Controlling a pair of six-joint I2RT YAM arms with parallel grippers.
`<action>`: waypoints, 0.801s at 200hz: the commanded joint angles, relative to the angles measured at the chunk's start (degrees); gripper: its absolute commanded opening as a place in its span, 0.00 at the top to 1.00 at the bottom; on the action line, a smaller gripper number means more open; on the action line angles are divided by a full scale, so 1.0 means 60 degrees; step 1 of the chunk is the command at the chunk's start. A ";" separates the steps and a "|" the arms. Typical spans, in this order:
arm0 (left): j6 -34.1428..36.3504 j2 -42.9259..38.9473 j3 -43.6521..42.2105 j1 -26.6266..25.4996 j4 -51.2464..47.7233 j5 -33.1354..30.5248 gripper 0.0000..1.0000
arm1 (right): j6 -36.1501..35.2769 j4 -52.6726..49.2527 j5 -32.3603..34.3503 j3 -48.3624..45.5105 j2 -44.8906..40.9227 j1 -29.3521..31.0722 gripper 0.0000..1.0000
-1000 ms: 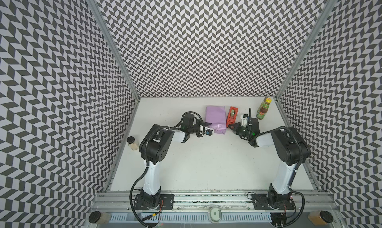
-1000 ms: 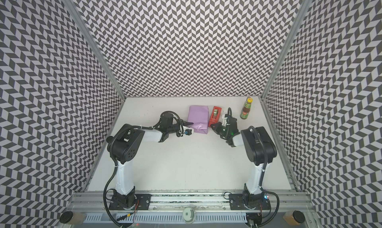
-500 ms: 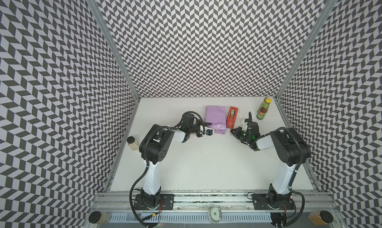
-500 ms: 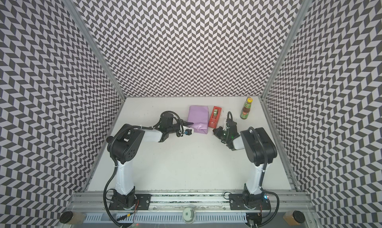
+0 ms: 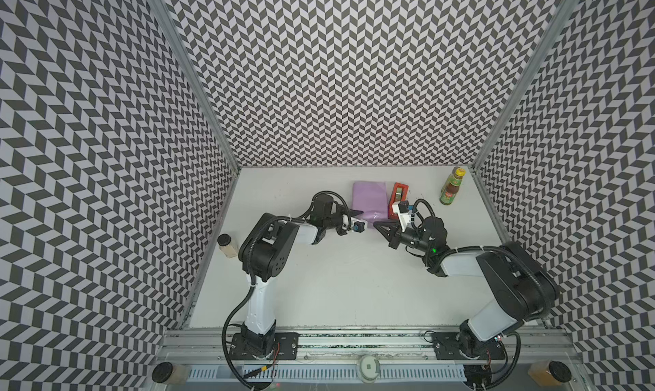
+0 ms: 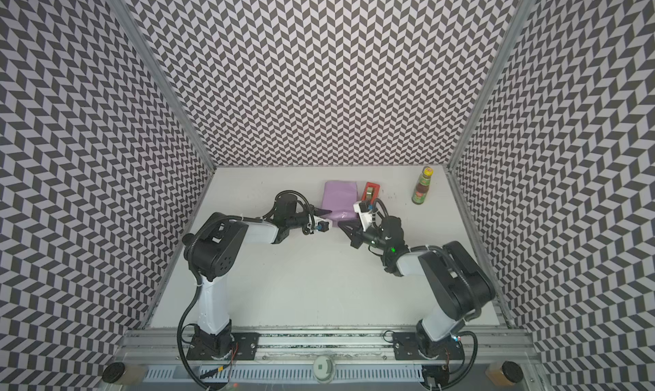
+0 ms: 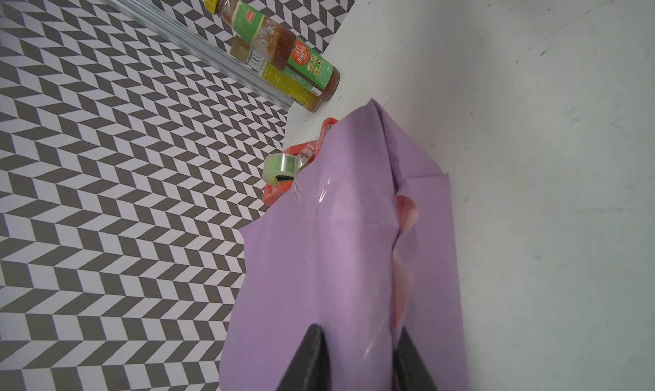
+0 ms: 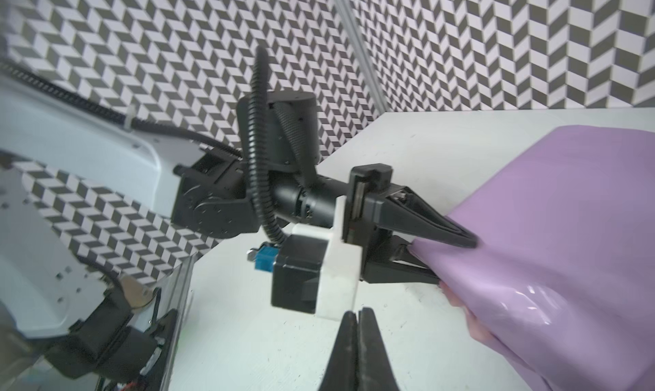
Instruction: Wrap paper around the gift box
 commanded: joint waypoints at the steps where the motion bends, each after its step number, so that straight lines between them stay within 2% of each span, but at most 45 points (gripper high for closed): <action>1: -0.0029 0.0580 -0.0071 0.0068 -0.1425 -0.0454 0.70 | -0.1066 0.2135 -0.0778 0.0045 0.0765 0.0043 1.00; 35: -0.0032 0.0583 -0.0073 0.0060 -0.1425 -0.0450 0.70 | -0.1289 0.3884 -0.0617 0.0131 0.2038 0.0063 1.00; 60: -0.0024 0.0570 -0.0088 0.0067 -0.1423 -0.0447 0.70 | -0.1258 0.4531 -0.0719 0.0490 0.2854 0.0080 1.00; 101: -0.0024 0.0580 -0.0084 0.0076 -0.1410 -0.0443 0.70 | -0.1486 0.3858 -0.0698 0.1116 0.3472 0.0132 1.00; 146: -0.0012 0.0581 -0.0087 0.0075 -0.1402 -0.0443 0.70 | -0.2218 0.2114 0.0040 0.1482 0.3331 0.0196 1.00; 160: -0.0010 0.0577 -0.0079 0.0075 -0.1402 -0.0447 0.70 | -0.2329 0.2117 0.0070 0.1419 0.3298 0.0198 1.00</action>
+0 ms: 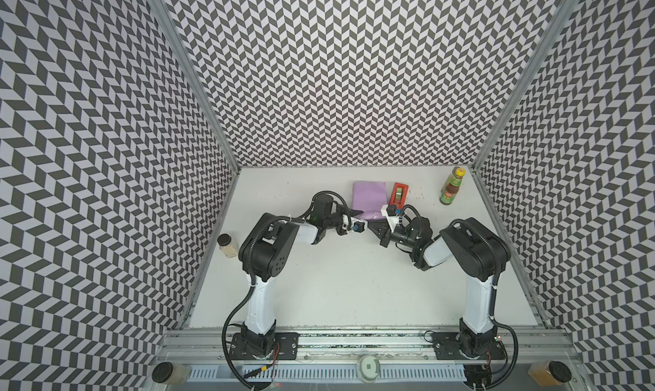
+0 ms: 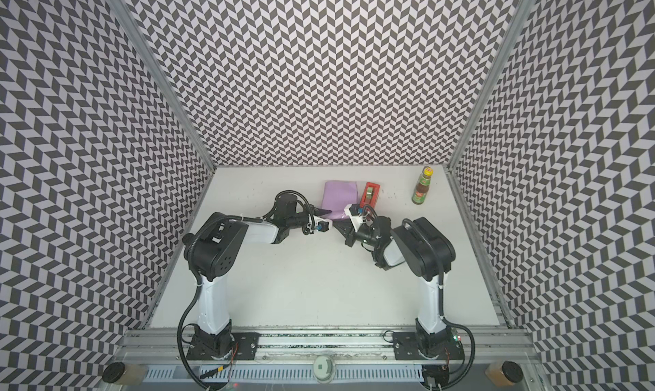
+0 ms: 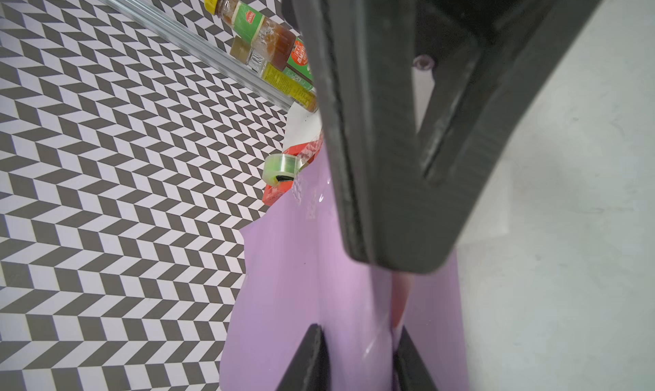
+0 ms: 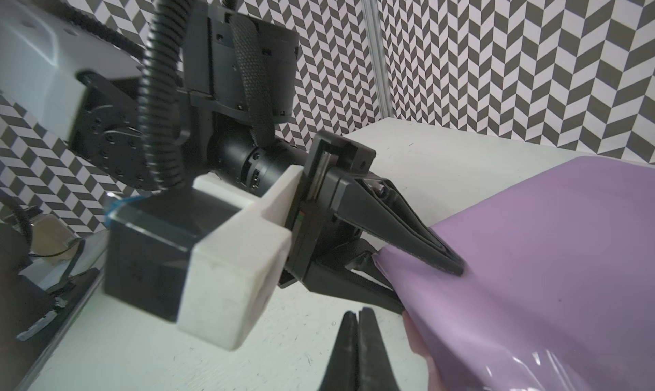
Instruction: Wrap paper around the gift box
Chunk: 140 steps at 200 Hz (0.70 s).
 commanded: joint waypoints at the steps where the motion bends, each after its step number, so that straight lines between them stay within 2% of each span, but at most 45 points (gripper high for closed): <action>1: -0.0028 0.0573 -0.0087 0.0071 -0.1406 -0.0452 0.70 | -0.0656 -0.0109 0.0248 0.0038 -0.0025 0.0083 1.00; 32: -0.0028 0.0584 -0.0097 0.0071 -0.1410 -0.0450 0.70 | -0.0848 -0.0610 0.0658 -0.0041 -0.0393 0.0089 1.00; 60: -0.0028 0.0599 -0.0061 0.0080 -0.1440 -0.0450 0.70 | -0.0397 -0.1521 0.0361 0.0230 -0.0675 0.0068 1.00; 140: -0.0010 0.0599 -0.0062 0.0086 -0.1447 -0.0436 0.70 | 0.2582 -0.0920 -0.0352 0.0051 -0.0722 -0.0090 1.00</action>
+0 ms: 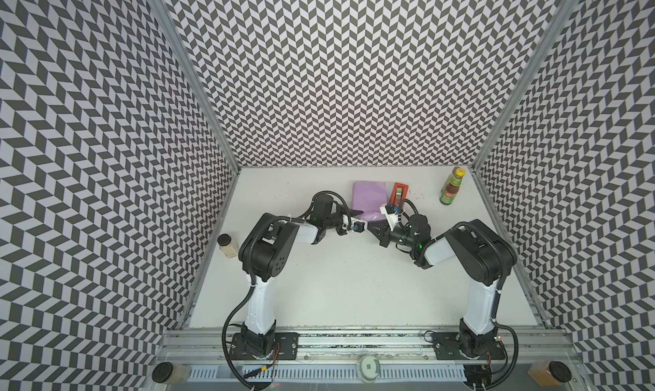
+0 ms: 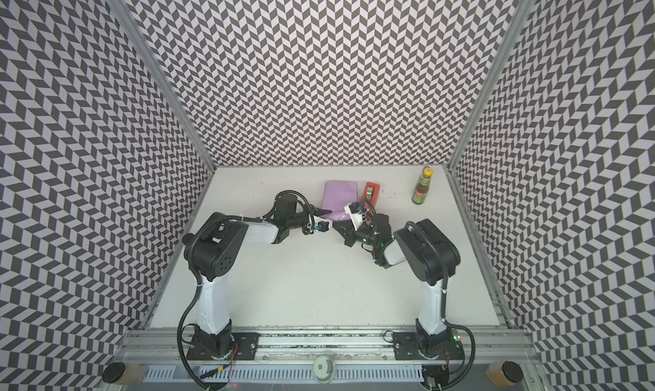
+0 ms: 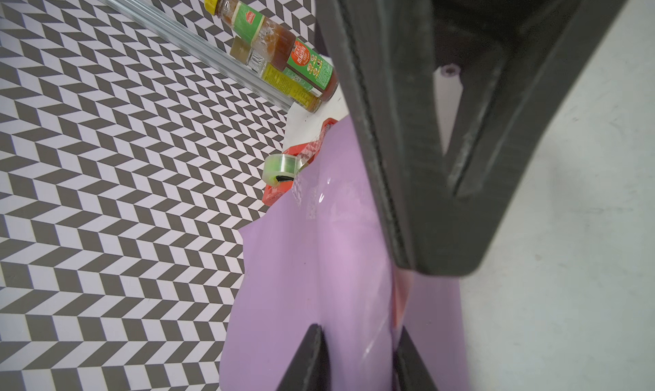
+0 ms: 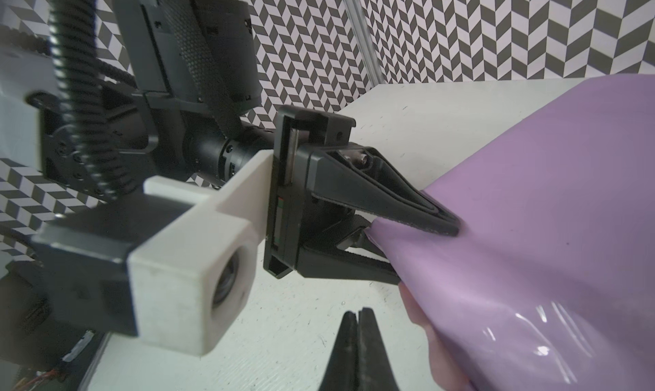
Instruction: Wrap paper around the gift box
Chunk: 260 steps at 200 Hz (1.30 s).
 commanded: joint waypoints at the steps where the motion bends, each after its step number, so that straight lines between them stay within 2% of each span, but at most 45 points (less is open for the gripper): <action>1: -0.0004 0.0596 -0.0070 0.0086 -0.1436 -0.0450 0.70 | 0.1216 0.0629 -0.0394 0.0010 -0.0197 -0.0096 1.00; 35: 0.0000 0.0596 -0.0062 0.0086 -0.1432 -0.0451 0.70 | 0.2727 0.0926 -0.0652 0.0118 -0.0097 -0.0382 1.00; 77: -0.0005 0.0610 -0.0040 0.0086 -0.1447 -0.0458 0.70 | 0.3762 0.0233 -0.0625 0.0559 0.0005 -0.0543 1.00; 107: 0.0008 0.0607 -0.0040 0.0086 -0.1462 -0.0450 0.70 | 0.4028 -0.0685 -0.0606 0.1036 0.0098 -0.0574 1.00; 132: 0.0007 0.0610 -0.0040 0.0089 -0.1476 -0.0451 0.70 | 0.4020 -0.2281 -0.0873 0.1736 0.0270 -0.0618 1.00; 260: 0.0053 0.0625 -0.0024 0.0073 -0.1501 -0.0466 0.70 | 0.6338 -0.2271 -0.1191 0.1650 0.0590 -0.0822 1.00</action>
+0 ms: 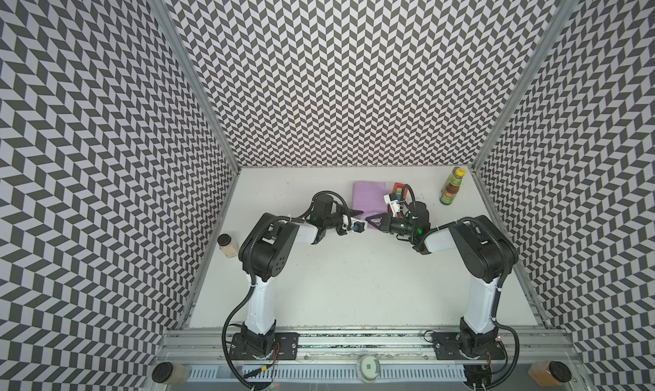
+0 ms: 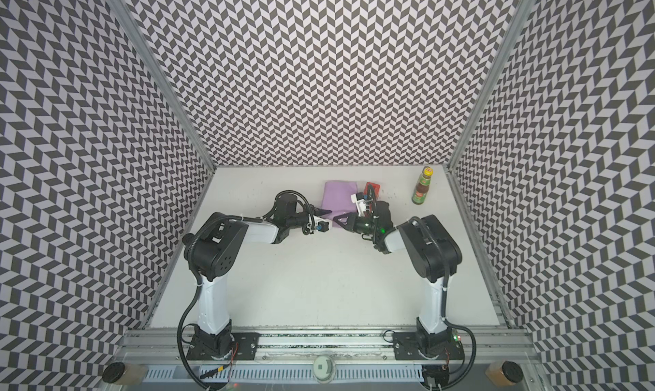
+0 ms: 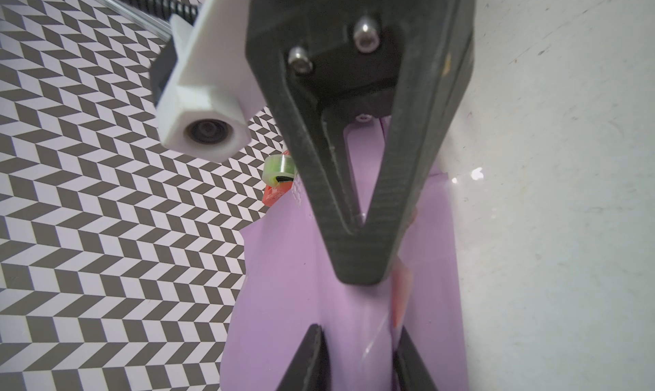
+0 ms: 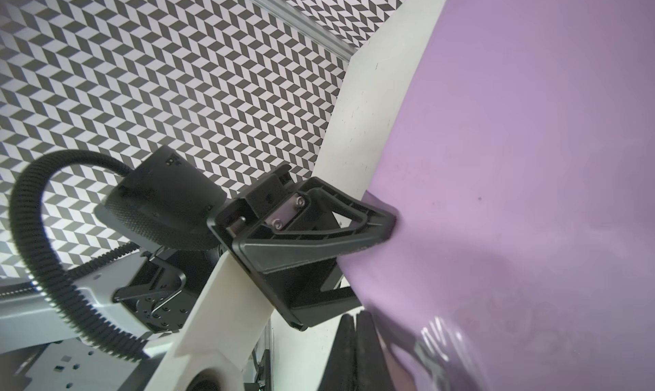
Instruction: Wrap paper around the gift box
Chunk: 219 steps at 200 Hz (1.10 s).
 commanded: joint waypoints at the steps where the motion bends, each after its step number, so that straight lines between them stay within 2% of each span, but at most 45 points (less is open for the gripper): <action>1: -0.0009 0.0618 -0.0032 0.0076 -0.1485 -0.0476 0.70 | 0.0665 0.0307 -0.0124 0.0097 0.0341 -0.0120 1.00; 74: 0.0005 0.0618 -0.0044 0.0053 -0.1495 -0.0484 0.70 | 0.1307 0.0023 -0.0057 0.0157 0.0639 -0.0353 1.00; 158: 0.0013 0.0621 -0.0020 0.0055 -0.1480 -0.0462 0.70 | 0.1601 -0.0282 -0.0071 0.0157 0.0418 -0.0399 0.72; 219: 0.0015 0.0631 -0.0025 0.0038 -0.1480 -0.0446 0.71 | 0.1922 0.0080 -0.0221 -0.0099 0.0105 -0.0443 0.68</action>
